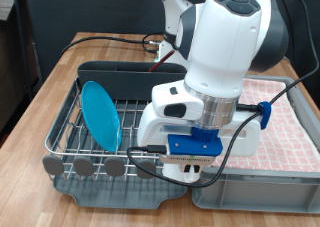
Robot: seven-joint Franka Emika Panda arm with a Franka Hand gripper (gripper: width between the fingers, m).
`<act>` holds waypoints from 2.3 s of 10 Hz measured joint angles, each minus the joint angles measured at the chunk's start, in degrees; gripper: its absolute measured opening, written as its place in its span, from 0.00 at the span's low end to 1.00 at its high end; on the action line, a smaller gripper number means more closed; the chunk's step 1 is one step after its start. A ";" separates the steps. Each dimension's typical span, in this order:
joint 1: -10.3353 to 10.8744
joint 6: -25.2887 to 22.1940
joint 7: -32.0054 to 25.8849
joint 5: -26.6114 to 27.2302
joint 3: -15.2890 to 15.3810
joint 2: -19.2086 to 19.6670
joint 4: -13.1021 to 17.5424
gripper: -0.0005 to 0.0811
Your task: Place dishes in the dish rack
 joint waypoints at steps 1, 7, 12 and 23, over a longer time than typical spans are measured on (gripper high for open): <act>-0.05 0.22 -0.16 0.10 0.02 0.42 0.19 0.09; -0.45 -2.76 -2.18 1.15 0.66 1.10 1.29 0.61; -1.31 -14.92 -5.36 2.78 2.10 1.14 7.20 0.98; 0.84 -29.63 -3.03 0.55 2.42 -6.25 10.26 0.99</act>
